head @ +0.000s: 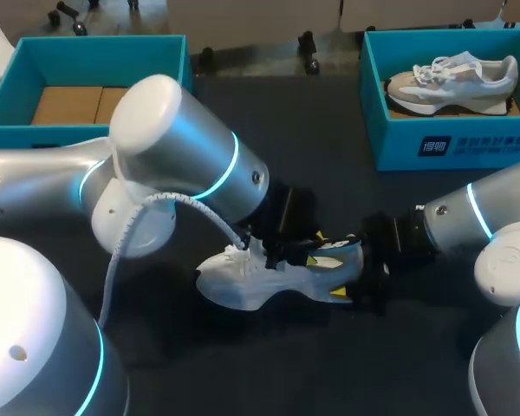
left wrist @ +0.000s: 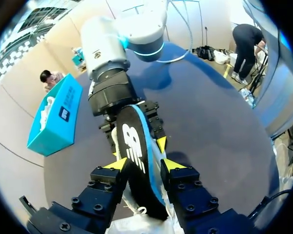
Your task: Take the shoe out of the shoebox, open the shoe tongue, remove and reinsert the insole, then place the shoe into the shoebox
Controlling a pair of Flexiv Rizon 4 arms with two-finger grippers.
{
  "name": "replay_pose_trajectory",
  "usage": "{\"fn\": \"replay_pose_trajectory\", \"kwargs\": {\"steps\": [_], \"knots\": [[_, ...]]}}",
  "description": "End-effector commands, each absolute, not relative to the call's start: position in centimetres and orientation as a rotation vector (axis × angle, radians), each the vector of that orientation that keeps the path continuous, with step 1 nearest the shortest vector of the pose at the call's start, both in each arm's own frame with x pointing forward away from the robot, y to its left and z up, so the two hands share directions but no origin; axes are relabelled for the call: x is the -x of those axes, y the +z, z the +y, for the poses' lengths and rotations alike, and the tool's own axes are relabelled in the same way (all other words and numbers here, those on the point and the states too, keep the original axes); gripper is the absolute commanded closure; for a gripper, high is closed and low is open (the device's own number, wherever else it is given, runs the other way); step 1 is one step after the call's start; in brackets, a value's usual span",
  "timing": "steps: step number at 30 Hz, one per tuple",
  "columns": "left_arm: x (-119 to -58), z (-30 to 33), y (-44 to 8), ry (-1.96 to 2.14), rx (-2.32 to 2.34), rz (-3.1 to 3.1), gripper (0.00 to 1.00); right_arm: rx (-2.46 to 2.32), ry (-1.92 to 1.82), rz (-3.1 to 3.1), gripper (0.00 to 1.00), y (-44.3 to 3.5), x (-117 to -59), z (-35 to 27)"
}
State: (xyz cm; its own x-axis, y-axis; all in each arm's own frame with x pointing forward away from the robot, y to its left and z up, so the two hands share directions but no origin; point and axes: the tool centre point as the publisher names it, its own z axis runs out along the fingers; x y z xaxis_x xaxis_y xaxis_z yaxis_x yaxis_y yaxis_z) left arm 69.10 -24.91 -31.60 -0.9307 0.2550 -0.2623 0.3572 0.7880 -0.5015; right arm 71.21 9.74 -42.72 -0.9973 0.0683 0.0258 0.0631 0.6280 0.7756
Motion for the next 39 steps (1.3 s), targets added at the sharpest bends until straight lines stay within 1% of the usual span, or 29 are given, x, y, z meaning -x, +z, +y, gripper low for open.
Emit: {"fn": "replay_pose_trajectory", "kwargs": {"steps": [1, 6, 8, 9, 12, 13, 17, 20, 39], "knots": [[-69.6, -25.7, -32.3, -0.833, -0.468, 2.793, 0.55, -0.116, 1.342, 2.831, 1.00, -42.8, -71.2, 9.8], [-70.1, -26.3, -32.9, -0.833, -0.451, 2.809, 0.56, -0.116, 1.342, 2.831, 1.00, -42.8, -71.2, 9.8], [-70.1, -26.4, -33.0, -0.834, -0.450, 2.813, 0.59, -0.116, 1.342, 2.831, 1.00, -42.8, -71.2, 9.8], [-70.1, -26.4, -33.0, -0.837, -0.452, 2.819, 0.64, -0.116, 1.342, 2.831, 1.00, -42.8, -71.2, 9.8], [-70.1, -26.4, -33.2, -0.843, -0.450, 2.829, 0.84, -0.116, 1.342, 2.831, 1.00, -42.8, -71.2, 9.8], [-70.2, -26.4, -33.4, -0.840, -0.449, 2.840, 1.00, -0.116, 1.342, 2.831, 1.00, -42.8, -71.2, 9.8], [-70.4, -26.3, -33.5, -0.842, -0.442, 2.857, 1.00, -0.116, 1.342, 2.831, 1.00, -42.8, -71.2, 9.8], [-70.3, -26.0, -32.7, -0.876, -0.440, 2.866, 1.00, -0.116, 1.342, 2.831, 1.00, -42.8, -71.2, 9.8], [-67.8, -26.9, -24.0, -1.226, -0.353, 2.857, 1.00, -0.116, 1.342, 2.831, 1.00, -42.8, -71.2, 9.8]]}}
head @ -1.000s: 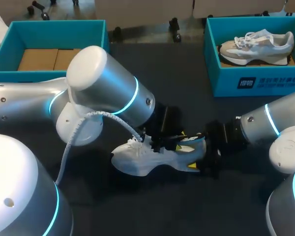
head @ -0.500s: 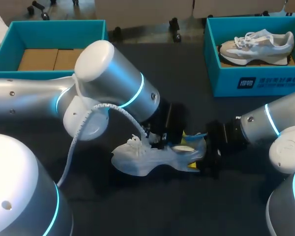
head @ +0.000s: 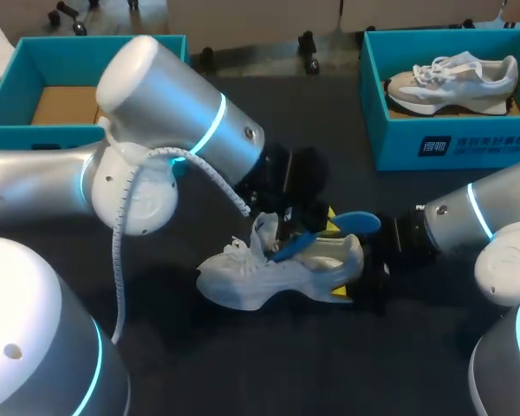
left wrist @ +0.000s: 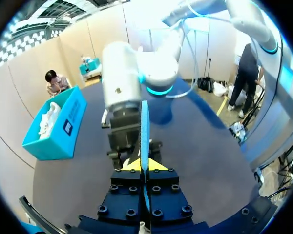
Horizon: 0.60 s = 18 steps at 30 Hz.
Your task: Take the shoe out of the shoebox, open the shoe tongue, remove and reinsert the insole, then place the shoe into the shoebox
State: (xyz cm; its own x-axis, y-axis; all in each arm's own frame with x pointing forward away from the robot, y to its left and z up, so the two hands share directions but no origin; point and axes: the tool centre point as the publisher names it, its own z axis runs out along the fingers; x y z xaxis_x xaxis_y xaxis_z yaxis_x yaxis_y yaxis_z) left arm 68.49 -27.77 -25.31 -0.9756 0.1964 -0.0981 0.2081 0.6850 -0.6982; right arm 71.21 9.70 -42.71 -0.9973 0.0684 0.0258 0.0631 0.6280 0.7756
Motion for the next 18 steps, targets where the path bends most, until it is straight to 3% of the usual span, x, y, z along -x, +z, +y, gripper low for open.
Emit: {"fn": "replay_pose_trajectory", "kwargs": {"steps": [1, 18], "knots": [[-67.7, -27.0, -23.6, -1.239, -0.355, 2.852, 1.00, -0.116, 1.342, 2.831, 1.00, -42.8, -71.2, 9.8], [-64.8, -27.4, -15.7, -1.485, -0.366, 2.764, 1.00, -0.116, 1.342, 2.831, 1.00, -42.8, -71.2, 9.8]]}}
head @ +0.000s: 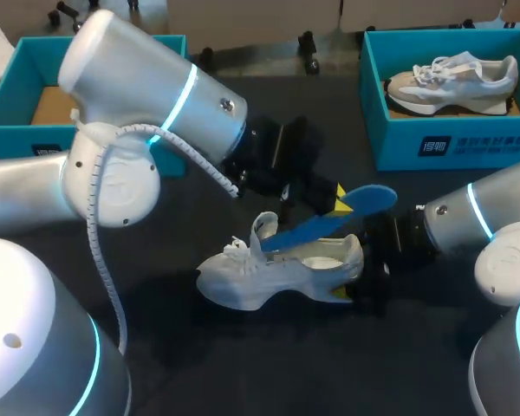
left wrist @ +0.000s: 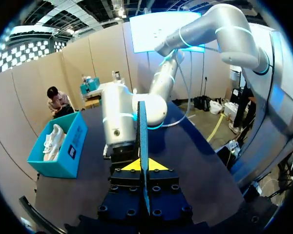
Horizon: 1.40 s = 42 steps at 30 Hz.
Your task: Take the shoe out of the shoebox, open the shoe tongue, remove and reinsert the insole, then place the shoe into the shoebox
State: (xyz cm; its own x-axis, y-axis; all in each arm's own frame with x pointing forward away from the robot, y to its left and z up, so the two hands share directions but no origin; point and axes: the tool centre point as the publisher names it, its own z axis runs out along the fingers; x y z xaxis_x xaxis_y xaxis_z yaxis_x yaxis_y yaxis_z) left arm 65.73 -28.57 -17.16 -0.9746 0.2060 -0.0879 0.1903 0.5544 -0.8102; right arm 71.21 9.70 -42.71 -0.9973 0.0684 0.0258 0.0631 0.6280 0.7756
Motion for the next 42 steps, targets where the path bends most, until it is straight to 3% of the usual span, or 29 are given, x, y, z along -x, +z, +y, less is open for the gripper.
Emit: {"fn": "replay_pose_trajectory", "kwargs": {"steps": [1, 21, 42], "knots": [[-64.6, -27.4, -15.2, 1.484, 0.362, -2.724, 1.00, -0.116, 1.342, 2.831, 1.00, -42.8, -71.2, 9.8], [-62.1, -27.9, -5.8, 1.648, 0.382, -2.469, 1.00, -0.116, 1.342, 2.831, 1.00, -42.8, -71.2, 9.8], [-62.1, -27.9, -5.8, 1.648, 0.382, -2.469, 1.00, -0.116, 1.342, 2.831, 1.00, -42.8, -71.2, 9.8]]}}
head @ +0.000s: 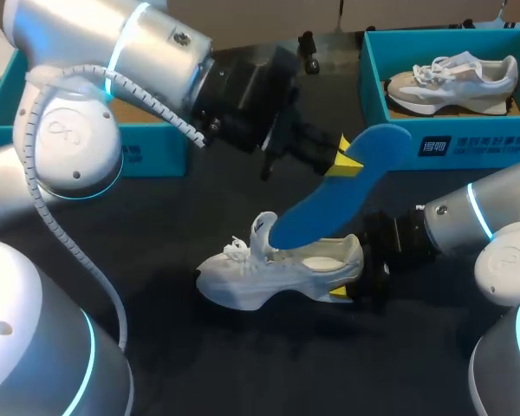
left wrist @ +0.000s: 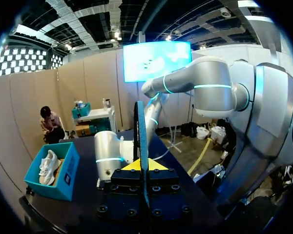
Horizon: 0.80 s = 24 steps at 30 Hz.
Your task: Take the shoe out of the shoebox, open the shoe tongue, remove and reinsert the insole, then place the shoe into the shoebox
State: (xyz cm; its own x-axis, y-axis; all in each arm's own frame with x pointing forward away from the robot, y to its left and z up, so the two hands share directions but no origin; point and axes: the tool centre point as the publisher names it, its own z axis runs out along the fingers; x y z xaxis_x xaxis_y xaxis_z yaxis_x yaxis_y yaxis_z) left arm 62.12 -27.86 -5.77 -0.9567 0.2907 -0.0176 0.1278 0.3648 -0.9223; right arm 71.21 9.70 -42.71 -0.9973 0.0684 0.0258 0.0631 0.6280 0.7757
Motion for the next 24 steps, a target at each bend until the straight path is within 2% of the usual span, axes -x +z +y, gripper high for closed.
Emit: {"fn": "replay_pose_trajectory", "kwargs": {"steps": [1, 10, 24], "knots": [[-62.1, -27.9, -5.8, 1.648, 0.382, -2.469, 1.00, -0.116, 1.342, 2.831, 1.00, -42.8, -71.2, 9.8], [-62.0, -28.3, -5.5, 1.659, 0.330, -2.450, 1.00, -0.116, 1.342, 2.831, 1.00, -42.8, -71.2, 9.8], [-63.0, -31.0, -0.2, 1.749, -0.114, -2.295, 1.00, -0.116, 1.342, 2.831, 1.00, -42.8, -71.2, 9.8]]}}
